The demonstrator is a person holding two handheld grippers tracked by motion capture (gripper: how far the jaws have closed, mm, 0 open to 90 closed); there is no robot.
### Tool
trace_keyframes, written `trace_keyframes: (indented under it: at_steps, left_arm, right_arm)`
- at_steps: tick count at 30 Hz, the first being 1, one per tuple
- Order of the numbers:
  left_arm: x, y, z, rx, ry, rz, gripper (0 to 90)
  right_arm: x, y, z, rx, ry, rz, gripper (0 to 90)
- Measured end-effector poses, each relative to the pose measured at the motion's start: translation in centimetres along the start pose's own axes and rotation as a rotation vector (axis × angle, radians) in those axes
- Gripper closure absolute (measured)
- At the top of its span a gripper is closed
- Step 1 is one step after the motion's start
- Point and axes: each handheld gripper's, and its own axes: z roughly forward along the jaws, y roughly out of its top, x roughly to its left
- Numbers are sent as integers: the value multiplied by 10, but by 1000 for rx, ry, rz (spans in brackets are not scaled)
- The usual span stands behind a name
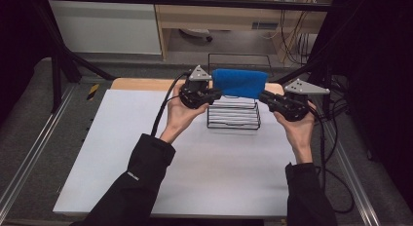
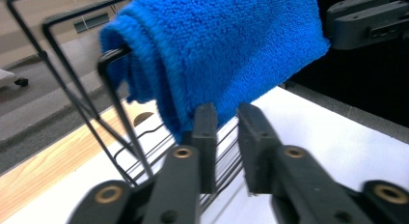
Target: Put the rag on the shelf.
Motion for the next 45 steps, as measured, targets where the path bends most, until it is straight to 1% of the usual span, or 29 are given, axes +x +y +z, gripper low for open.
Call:
trace_keyframes:
  at_steps: [3,5,7,10,12,15,18,21,24,27,28,30,31,34,36,38,39,42,45]
  left_arm:
    - [1,-3,-11,11,4,-1,670]
    - [3,-8,-19,28,-6,-9,620]
    - [4,-14,-26,39,4,-6,580]
    - [7,-25,-39,56,23,-6,507]
    - [9,-34,-47,57,28,-12,465]
    - [13,-50,-60,64,36,-14,397]
    - [18,-69,-72,80,44,-22,324]
    - [24,-89,-84,90,64,-31,250]
    - [29,-110,-95,103,88,-44,177]
    - [33,-132,-107,115,95,-73,122]
    - [33,-137,-109,118,99,-78,105]
    - [34,-150,-116,116,115,-93,87]
    - [35,-157,-119,114,122,-99,81]
    - [36,-175,-125,117,135,-121,71]
    - [36,-186,-128,121,142,-134,71]
    - [36,-198,-131,123,153,-140,72]
    - [36,-202,-132,120,153,-146,73]
    - [35,-216,-135,112,155,-160,74]
    - [33,-228,-138,123,151,-158,73]
  right_arm:
    - [5,5,-8,-15,15,1,711]
    - [9,8,-12,-14,23,9,657]
    - [13,10,-16,-21,31,24,599]
    - [18,11,-19,-15,18,21,475]
    - [21,11,-21,-9,21,30,416]
    - [26,10,-23,0,41,46,332]
    - [32,5,-24,15,40,34,252]
    - [37,-2,-24,21,51,41,183]
    - [41,-13,-23,30,58,46,131]
    - [44,-26,-20,58,86,69,99]
    - [45,-33,-19,70,91,78,86]
    - [47,-43,-18,85,90,81,76]
    - [47,-49,-17,85,86,82,73]
    - [48,-66,-15,96,101,104,59]
    - [49,-79,-13,119,104,115,41]
    - [50,-89,-11,131,108,124,31]
    - [50,-96,-10,137,113,130,25]
    - [51,-111,-7,163,127,135,11]
    - [52,-125,-6,183,135,135,7]
